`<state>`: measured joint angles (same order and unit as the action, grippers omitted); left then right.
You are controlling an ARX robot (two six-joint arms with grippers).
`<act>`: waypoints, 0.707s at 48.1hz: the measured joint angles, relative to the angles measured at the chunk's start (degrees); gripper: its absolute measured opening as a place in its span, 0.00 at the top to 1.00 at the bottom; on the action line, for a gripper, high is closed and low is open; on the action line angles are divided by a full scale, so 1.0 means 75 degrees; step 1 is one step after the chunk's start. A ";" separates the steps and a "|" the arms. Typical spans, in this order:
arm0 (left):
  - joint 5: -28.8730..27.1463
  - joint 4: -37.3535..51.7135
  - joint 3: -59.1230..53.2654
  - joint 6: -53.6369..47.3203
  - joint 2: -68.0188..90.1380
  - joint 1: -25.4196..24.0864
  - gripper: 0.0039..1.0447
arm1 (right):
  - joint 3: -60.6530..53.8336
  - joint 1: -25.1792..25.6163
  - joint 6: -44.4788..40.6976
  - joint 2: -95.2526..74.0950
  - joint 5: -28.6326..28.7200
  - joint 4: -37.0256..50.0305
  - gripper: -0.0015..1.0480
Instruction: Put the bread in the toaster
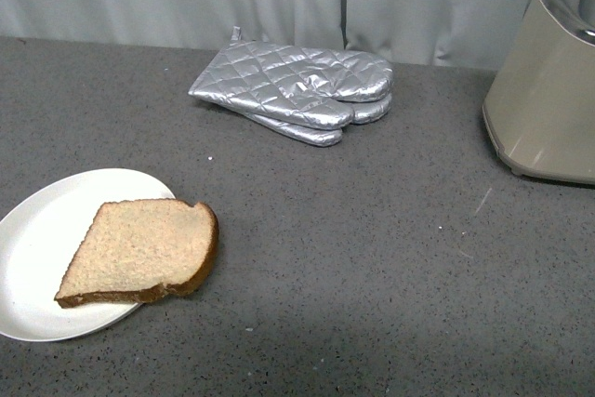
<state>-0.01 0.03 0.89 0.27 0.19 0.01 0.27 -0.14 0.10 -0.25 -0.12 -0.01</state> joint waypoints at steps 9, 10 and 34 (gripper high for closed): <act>0.0000 0.0000 0.0000 0.0000 0.0000 0.0000 0.06 | 0.0000 0.0000 0.0003 0.0000 0.0000 0.0000 0.09; 0.0000 0.0000 0.0000 0.0000 0.0000 0.0000 0.06 | 0.0000 0.0000 0.0003 0.0000 0.0000 0.0000 0.09; 0.0000 0.0000 0.0000 0.0000 0.0000 0.0000 0.06 | 0.0000 0.0000 0.0000 0.0000 0.0000 0.0000 0.09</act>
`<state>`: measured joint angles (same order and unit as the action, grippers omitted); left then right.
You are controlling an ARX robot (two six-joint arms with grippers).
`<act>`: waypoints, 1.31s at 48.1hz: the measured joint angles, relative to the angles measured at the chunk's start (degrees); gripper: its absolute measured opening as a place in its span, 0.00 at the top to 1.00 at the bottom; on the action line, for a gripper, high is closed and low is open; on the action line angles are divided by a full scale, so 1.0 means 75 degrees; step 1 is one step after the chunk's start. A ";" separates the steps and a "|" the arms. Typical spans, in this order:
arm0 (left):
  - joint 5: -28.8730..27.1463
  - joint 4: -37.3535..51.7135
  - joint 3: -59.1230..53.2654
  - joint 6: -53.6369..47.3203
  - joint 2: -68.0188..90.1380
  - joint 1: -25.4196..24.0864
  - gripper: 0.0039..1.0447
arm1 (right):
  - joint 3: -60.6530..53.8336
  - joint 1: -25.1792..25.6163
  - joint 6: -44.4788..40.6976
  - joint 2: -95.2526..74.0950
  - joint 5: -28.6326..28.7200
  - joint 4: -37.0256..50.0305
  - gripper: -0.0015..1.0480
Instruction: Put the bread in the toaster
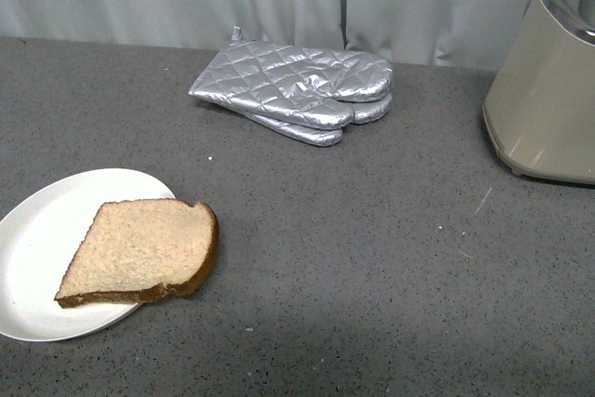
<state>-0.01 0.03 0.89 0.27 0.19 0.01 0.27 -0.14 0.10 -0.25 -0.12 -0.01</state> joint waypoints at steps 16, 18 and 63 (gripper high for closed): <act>0.0000 0.0000 0.0000 0.0000 0.0000 0.0000 0.06 | 0.0000 0.0000 0.0003 0.0000 0.0000 0.0000 0.09; 0.0000 0.0000 0.0000 0.0000 0.0000 0.0000 0.06 | 0.0000 0.0000 0.0003 0.0000 0.0000 0.0000 0.09; 0.3375 0.2002 0.2002 0.5808 0.5913 -0.1411 0.06 | 0.0000 0.0000 0.0003 0.0000 0.0003 0.0000 0.09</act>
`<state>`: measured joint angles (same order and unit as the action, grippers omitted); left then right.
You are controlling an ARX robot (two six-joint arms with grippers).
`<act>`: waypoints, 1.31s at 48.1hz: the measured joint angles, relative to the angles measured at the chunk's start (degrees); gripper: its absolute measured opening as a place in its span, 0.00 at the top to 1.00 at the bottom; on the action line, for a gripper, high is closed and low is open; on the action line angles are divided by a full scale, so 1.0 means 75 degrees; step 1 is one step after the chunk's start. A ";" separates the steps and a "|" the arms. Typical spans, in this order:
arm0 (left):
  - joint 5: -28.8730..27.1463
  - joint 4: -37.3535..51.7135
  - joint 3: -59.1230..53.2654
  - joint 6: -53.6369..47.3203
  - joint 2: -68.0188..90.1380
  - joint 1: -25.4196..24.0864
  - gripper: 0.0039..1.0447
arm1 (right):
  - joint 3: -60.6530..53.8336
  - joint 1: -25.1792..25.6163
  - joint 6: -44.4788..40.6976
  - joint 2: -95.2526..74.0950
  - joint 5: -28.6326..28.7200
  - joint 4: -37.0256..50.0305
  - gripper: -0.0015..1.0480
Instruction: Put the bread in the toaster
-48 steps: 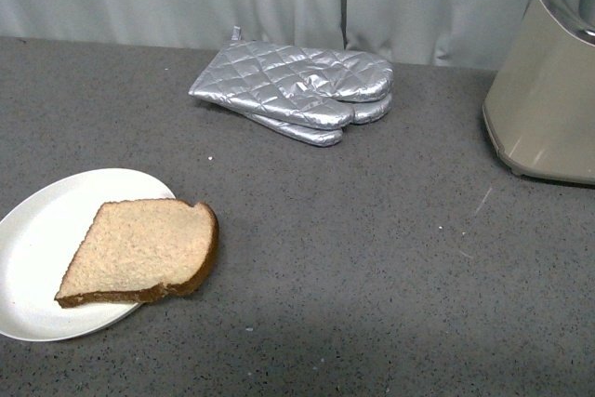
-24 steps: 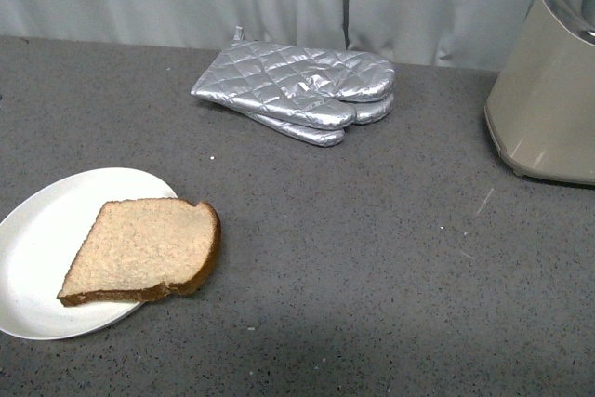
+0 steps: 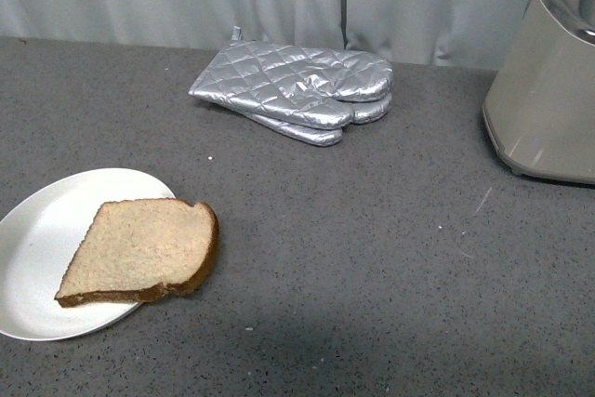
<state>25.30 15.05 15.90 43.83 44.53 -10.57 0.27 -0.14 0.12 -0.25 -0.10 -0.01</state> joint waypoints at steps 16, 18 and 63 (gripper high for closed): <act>0.0396 0.2562 0.1107 -0.0017 0.3701 -0.0699 0.06 | 0.0000 0.0000 -0.0003 0.0000 0.0003 0.0000 0.09; 0.0455 0.2713 0.1303 -0.0061 0.4188 -0.0799 0.06 | 0.0000 0.0000 0.0000 0.0000 0.0003 0.0000 0.09; 0.1125 0.0898 0.4051 -0.5214 0.9737 -0.2512 0.06 | 0.0000 0.0000 -0.0003 0.0000 0.0003 0.0000 0.09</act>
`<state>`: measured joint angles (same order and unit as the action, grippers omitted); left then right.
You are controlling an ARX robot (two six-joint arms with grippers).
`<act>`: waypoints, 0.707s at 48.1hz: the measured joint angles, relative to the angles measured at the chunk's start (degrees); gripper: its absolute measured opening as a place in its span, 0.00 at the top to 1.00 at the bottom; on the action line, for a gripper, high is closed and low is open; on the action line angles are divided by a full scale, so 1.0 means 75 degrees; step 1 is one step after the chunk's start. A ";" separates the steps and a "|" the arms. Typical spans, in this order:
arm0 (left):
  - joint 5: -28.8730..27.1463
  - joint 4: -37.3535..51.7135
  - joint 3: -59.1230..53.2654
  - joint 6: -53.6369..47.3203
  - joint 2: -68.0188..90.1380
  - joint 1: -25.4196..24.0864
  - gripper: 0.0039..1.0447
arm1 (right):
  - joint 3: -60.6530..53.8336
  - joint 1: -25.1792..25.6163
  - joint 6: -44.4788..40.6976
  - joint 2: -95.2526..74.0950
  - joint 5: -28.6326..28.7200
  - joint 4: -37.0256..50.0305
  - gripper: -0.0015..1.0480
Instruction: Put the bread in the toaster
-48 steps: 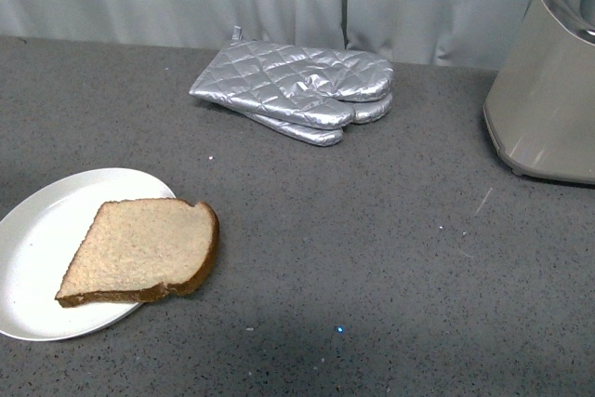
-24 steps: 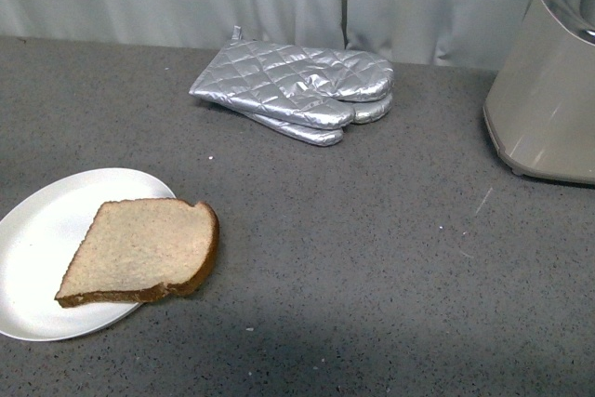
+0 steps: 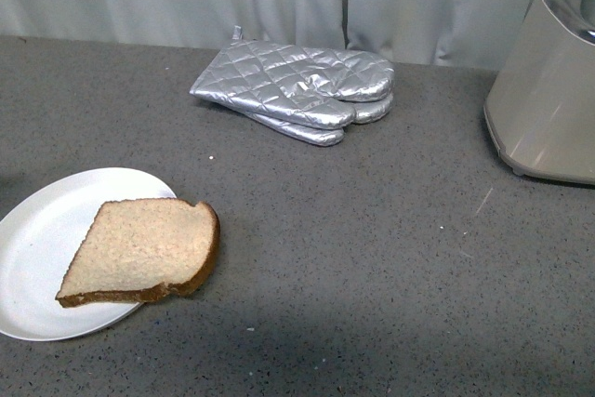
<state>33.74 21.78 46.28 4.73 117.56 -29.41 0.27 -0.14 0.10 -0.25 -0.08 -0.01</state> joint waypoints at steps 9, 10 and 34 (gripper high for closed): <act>0.0020 -0.0580 0.0137 -0.0650 0.0341 0.0026 0.06 | 0.0000 0.0000 0.0003 0.0000 0.0000 0.0000 0.09; 0.0032 -0.0583 0.0137 -0.0694 0.0379 0.0035 0.06 | 0.0000 0.0000 0.0003 0.0000 -0.0003 0.0000 0.09; 0.1239 -0.1734 0.0525 -0.1635 0.0694 0.0283 0.06 | 0.0000 0.0000 0.0000 0.0000 0.0000 0.0000 0.09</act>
<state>43.03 8.78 50.22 -7.53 122.76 -27.29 0.27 -0.14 0.10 -0.25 -0.08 -0.01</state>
